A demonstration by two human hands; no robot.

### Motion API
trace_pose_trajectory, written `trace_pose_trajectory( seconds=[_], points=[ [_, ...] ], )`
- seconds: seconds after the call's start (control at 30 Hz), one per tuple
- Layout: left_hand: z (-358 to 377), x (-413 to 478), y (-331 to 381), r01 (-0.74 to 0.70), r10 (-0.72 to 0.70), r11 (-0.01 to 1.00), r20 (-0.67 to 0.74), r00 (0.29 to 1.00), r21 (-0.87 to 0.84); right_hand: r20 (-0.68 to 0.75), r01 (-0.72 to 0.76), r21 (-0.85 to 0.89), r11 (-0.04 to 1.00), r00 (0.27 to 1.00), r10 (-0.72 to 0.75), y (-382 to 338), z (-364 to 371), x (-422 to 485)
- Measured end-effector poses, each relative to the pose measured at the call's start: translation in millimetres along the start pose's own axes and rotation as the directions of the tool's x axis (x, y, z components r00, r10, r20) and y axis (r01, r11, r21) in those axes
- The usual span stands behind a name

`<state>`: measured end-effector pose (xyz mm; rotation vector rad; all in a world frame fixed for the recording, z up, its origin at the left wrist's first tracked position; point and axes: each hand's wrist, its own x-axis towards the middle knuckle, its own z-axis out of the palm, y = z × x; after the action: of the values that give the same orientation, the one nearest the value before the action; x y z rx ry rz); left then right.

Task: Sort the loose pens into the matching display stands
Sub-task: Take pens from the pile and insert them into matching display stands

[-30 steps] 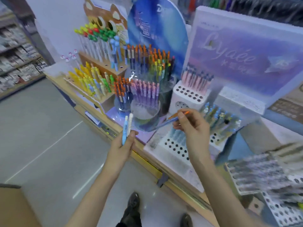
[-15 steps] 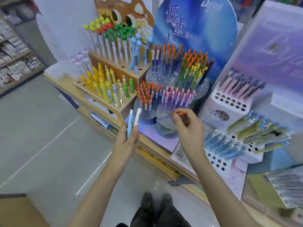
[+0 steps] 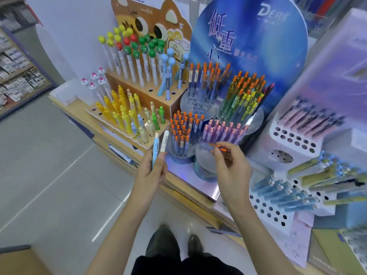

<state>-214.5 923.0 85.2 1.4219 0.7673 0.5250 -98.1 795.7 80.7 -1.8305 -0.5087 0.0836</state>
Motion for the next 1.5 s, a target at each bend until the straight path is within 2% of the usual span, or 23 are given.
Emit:
trace_pose_trajectory(
  seconds=[0.17, 0.33, 0.43, 0.5, 0.67, 0.73, 0.83, 1.0, 1.3, 1.5],
  points=[
    [-10.0, 43.3, -2.5, -0.010, 0.006, 0.995, 0.038, 0.999, 0.100, -0.023, -0.017, -0.097, 0.995, 1.000, 0.014, -1.0, 21.2, 11.2],
    [-16.6, 75.5, 5.8, -0.007, 0.000, 0.993, 0.060, 0.998, 0.116, -0.102, -0.034, -0.181, 0.983, 0.995, 0.015, -5.9, 37.3, 13.5],
    [-26.4, 95.3, 1.6, -0.064, 0.043, 0.989, 0.155, 0.987, 0.136, -0.144, -0.006, -0.274, 0.962, 0.989, -0.035, -1.9, 51.6, 9.7],
    [-29.6, 105.4, 0.5, -0.061, 0.034, 0.990, 0.211, 0.977, 0.124, -0.156, -0.035, -0.271, 0.962, 0.988, -0.008, 1.4, 61.8, 5.7],
    [-33.2, 119.1, 7.8, -0.079, 0.035, 0.984, 0.261, 0.965, 0.160, -0.224, -0.066, -0.308, 0.949, 0.975, -0.005, -0.6, 75.4, 6.8],
    [-34.6, 123.0, 10.9, -0.045, 0.003, 0.989, 0.281, 0.960, 0.144, -0.243, -0.074, -0.326, 0.942, 0.970, -0.008, -1.5, 78.7, 10.6],
    [-35.1, 126.5, 13.4, 0.000, -0.048, 0.988, 0.308, 0.950, 0.156, -0.226, -0.051, -0.345, 0.937, 0.974, -0.031, -5.4, 82.9, 18.0],
    [-37.3, 128.8, 12.2, -0.015, -0.032, 0.991, 0.343, 0.939, 0.133, -0.161, -0.030, -0.365, 0.930, 0.986, -0.032, -12.0, 83.0, 29.4],
    [-43.1, 145.8, 10.7, -0.075, 0.020, 0.989, 0.391, 0.920, 0.127, -0.447, 0.071, -0.281, 0.957, 0.873, -0.196, -51.9, 54.3, 30.5],
    [-35.2, 153.9, 12.8, -0.093, 0.040, 0.988, 0.376, 0.926, 0.125, -0.534, 0.152, -0.261, 0.953, 0.800, -0.273, -68.4, 51.6, 50.0]
  ],
)
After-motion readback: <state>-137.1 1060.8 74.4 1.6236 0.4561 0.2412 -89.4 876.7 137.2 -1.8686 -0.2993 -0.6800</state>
